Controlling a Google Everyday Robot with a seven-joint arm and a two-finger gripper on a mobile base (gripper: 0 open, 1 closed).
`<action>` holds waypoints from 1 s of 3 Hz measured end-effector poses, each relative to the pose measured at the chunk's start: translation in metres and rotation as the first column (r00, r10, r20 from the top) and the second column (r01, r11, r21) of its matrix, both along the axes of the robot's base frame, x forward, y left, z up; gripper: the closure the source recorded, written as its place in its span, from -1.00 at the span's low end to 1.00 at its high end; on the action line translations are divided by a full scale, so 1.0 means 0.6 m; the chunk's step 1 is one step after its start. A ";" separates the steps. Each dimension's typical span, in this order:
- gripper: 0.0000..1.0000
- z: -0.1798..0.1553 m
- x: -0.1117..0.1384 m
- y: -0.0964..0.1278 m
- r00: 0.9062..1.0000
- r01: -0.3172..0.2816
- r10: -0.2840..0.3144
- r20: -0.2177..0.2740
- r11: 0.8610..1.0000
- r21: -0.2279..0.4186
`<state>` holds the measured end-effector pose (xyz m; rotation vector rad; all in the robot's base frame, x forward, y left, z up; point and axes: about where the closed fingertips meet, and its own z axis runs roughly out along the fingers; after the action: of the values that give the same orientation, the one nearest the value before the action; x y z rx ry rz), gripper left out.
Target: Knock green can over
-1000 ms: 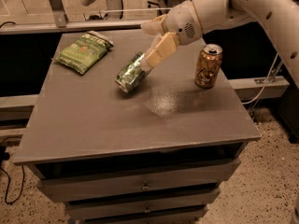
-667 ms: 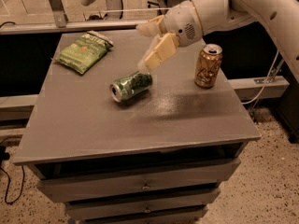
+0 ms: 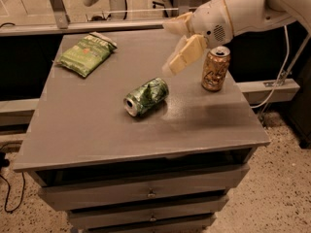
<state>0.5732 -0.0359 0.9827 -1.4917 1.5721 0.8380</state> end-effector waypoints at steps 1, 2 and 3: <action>-1.00 -0.014 0.017 -0.083 0.994 0.087 -0.083 0.065 0.994 -0.066; -1.00 -0.025 0.027 -0.183 0.979 0.184 -0.171 0.114 0.976 -0.117; -1.00 -0.010 0.025 -0.295 0.946 0.297 -0.270 0.179 0.944 -0.147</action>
Offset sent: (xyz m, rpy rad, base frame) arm 0.0211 -0.1956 -0.0204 -0.2004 -0.1553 -0.3121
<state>0.5883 -0.2130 0.9764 -1.3673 1.7223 0.4188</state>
